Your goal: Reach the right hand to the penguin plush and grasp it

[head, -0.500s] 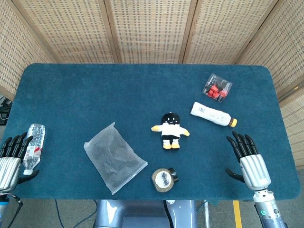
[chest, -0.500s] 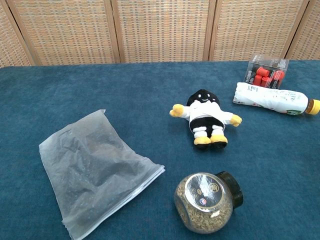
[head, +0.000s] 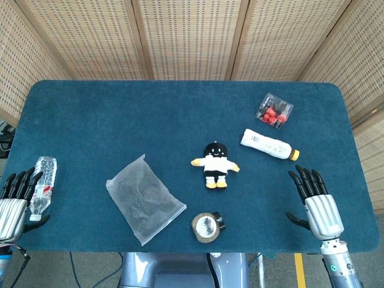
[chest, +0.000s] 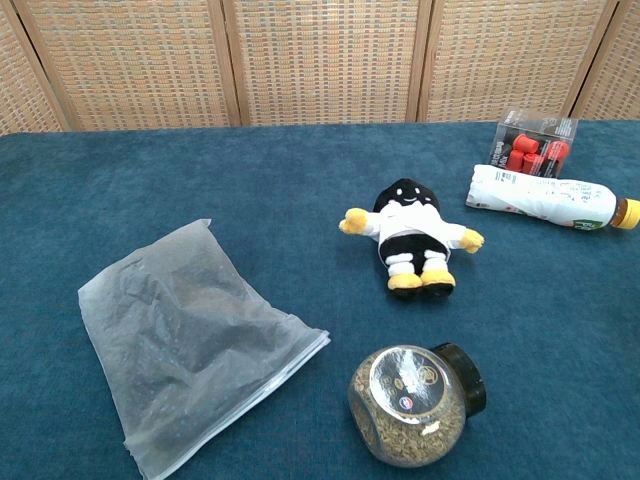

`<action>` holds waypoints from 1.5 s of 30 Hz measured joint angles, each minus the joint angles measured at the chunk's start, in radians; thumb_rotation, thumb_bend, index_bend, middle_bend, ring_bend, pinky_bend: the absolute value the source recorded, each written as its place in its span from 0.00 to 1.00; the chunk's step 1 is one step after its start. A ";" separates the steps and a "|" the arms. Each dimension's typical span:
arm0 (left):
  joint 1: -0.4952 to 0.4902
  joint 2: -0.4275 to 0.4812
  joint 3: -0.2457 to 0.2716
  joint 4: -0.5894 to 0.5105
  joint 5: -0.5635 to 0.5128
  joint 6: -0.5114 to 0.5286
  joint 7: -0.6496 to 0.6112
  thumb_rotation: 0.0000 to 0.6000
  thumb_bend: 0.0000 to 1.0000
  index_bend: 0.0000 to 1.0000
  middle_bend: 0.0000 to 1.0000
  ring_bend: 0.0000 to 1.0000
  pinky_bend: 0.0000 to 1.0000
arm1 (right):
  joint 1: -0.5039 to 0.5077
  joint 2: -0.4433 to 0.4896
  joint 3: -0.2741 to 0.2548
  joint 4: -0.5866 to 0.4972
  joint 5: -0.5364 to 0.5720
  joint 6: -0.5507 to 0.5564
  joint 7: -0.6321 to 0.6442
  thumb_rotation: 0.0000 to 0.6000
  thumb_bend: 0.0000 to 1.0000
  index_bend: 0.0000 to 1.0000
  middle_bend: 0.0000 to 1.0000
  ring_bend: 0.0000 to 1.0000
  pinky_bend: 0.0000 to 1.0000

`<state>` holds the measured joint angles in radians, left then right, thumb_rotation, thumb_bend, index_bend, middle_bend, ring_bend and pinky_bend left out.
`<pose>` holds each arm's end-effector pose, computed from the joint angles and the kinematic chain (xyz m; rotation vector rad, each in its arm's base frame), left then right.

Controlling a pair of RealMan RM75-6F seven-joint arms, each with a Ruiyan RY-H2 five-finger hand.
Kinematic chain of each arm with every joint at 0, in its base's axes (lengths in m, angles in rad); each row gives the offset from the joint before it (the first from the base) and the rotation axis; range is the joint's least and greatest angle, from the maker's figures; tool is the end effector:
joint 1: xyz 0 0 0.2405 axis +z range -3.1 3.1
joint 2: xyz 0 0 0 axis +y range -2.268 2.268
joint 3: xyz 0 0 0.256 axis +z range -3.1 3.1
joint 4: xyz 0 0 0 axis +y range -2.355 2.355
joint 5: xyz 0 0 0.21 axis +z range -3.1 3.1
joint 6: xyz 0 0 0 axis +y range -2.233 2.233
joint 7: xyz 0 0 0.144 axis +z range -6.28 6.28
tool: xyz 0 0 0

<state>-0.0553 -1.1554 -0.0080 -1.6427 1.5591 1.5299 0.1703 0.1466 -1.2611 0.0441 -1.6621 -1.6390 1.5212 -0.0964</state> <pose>-0.2995 0.1624 0.1422 -1.4509 -0.8147 -0.8400 -0.2540 -0.1920 0.1106 1.4883 -0.8499 1.1246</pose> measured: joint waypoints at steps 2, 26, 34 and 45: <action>0.000 0.000 0.000 0.002 0.001 0.000 -0.003 1.00 0.02 0.00 0.00 0.00 0.00 | 0.001 0.000 0.000 -0.003 -0.001 -0.002 0.004 1.00 0.09 0.09 0.00 0.00 0.00; 0.000 -0.002 -0.010 0.013 -0.008 0.006 -0.033 1.00 0.02 0.00 0.00 0.00 0.00 | 0.112 -0.035 0.089 -0.108 0.049 -0.124 -0.070 1.00 0.17 0.26 0.00 0.00 0.05; -0.006 0.004 -0.020 0.027 -0.034 -0.010 -0.074 1.00 0.02 0.00 0.00 0.00 0.00 | 0.232 -0.122 0.176 -0.211 0.190 -0.251 -0.292 1.00 0.23 0.33 0.00 0.00 0.05; -0.015 0.012 -0.025 0.045 -0.056 -0.040 -0.125 1.00 0.02 0.00 0.00 0.00 0.00 | 0.444 -0.375 0.300 -0.197 0.488 -0.342 -0.603 1.00 0.39 0.40 0.02 0.00 0.08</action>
<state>-0.0704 -1.1437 -0.0329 -1.5977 1.5035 1.4898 0.0454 0.5906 -1.6358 0.3443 -1.8595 -1.1507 1.1787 -0.6997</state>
